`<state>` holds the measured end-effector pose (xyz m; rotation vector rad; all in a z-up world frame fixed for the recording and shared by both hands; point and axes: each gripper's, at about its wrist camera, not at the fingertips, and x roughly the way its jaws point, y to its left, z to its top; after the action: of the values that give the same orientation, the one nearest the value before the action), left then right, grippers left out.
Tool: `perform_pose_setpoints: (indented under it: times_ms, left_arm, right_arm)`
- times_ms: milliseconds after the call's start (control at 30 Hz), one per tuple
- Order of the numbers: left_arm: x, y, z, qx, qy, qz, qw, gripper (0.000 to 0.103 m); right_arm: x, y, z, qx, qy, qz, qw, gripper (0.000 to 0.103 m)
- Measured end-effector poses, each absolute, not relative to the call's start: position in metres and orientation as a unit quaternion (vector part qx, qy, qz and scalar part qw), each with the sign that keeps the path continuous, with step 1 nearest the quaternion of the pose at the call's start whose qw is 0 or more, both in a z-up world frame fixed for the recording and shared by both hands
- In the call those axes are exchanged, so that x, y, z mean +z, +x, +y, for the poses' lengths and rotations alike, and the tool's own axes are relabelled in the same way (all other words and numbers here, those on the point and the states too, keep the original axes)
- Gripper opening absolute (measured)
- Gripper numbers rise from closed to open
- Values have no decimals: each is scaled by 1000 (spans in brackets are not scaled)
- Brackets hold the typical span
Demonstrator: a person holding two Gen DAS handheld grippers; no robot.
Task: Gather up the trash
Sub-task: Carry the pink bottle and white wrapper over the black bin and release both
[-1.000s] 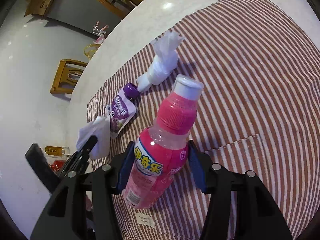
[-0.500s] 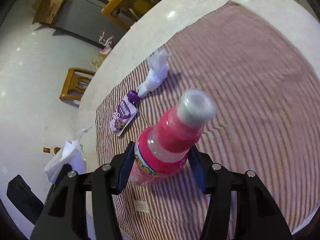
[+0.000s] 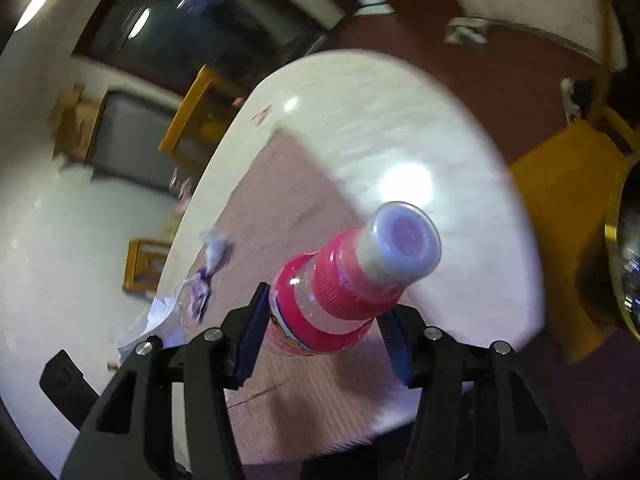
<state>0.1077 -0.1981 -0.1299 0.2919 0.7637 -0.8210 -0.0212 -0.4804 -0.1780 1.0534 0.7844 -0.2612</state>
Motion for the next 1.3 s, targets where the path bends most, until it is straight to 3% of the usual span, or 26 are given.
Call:
perform_pose_setpoints:
  times_ms: [367,533,700,800,1000,1300]
  left_arm:
    - [-143,30,-313,-501,202,352,764,4]
    - [-151,-8,-360,-544,228,341,732,4]
    - [-165,-44,-407,-580,259,339,694,4]
    - [-179,-68,-442,-602,276,341,668,4]
    - [-215,-115,-508,-633,330,337,614,4]
    - [-291,-171,-576,-638,366,398,549,4]
  right_arm:
    - [-201,-224,-590,-359,516,273,728,52]
    - [-256,-268,-619,-481,474,319,665,53]
    - [-331,-256,-635,-480,486,389,619,53]
    - [-359,-253,-648,-470,507,405,598,85]
    - [-335,-295,-650,-521,501,339,602,92]
    - [-318,-382,-635,-535,573,213,583,92]
